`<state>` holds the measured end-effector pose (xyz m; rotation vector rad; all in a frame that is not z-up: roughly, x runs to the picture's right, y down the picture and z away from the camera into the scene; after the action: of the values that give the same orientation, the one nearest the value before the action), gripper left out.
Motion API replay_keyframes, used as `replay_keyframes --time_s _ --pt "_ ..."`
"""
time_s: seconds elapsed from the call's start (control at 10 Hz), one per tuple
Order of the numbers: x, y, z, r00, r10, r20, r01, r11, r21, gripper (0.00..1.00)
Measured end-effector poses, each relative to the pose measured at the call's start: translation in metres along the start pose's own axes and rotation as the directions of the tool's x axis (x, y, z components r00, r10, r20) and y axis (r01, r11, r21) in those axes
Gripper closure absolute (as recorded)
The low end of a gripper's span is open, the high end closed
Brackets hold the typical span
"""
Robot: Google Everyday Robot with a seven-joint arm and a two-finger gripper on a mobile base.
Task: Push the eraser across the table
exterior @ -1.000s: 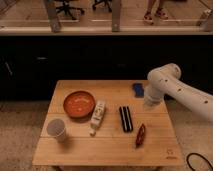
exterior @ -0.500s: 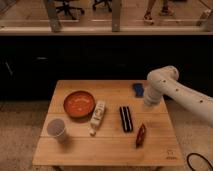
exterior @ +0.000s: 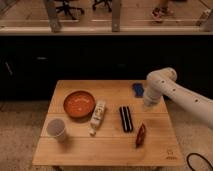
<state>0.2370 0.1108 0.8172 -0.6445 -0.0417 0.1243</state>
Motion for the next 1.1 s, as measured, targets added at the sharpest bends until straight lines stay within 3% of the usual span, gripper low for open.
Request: replay_keyframes --time_s 0.8,1.1 --pt "-0.004 -0.009 0.026 0.999 0.042 -0.007 -0.042 0.999 -0.02 1.0" --pt "-0.016 -0.007 0.036 0.999 0.033 -0.015 -0.033 0.999 -0.029 1.0"
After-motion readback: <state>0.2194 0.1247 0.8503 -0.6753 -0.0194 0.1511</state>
